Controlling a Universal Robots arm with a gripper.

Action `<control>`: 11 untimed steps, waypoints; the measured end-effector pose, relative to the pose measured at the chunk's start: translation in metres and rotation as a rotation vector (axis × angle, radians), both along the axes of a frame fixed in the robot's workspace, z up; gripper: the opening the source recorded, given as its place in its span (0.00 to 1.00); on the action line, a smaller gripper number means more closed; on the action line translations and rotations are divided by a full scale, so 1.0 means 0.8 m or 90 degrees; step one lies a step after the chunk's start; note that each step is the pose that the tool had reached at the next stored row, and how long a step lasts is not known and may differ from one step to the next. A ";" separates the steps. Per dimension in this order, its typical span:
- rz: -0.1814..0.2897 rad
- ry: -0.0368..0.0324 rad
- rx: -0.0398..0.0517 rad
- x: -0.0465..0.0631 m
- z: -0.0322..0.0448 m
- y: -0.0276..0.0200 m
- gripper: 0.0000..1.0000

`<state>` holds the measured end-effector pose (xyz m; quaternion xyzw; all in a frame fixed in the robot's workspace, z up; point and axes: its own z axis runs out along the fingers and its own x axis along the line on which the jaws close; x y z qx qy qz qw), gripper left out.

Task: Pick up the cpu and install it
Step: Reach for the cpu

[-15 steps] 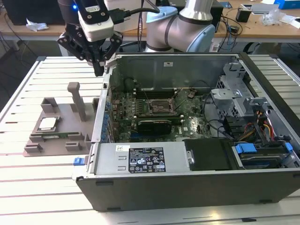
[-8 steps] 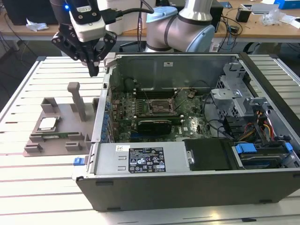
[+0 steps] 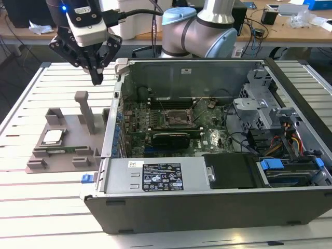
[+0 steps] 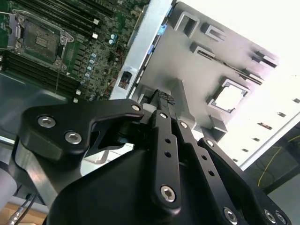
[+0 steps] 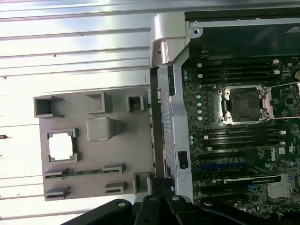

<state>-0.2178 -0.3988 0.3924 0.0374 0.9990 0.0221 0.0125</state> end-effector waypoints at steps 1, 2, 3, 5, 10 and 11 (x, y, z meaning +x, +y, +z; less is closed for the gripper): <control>0.000 0.0000 0.0000 -0.003 -0.0001 0.0000 0.11; 0.000 0.0000 0.0000 -0.005 -0.0001 0.0000 0.11; 0.000 0.0000 0.0000 -0.006 -0.0001 0.0000 0.11; 0.000 0.0000 0.0000 -0.010 -0.0002 0.0000 0.11; 0.000 0.0000 0.0000 -0.022 -0.0003 0.0000 0.11; 0.000 0.0000 0.0000 -0.027 -0.0004 0.0000 0.11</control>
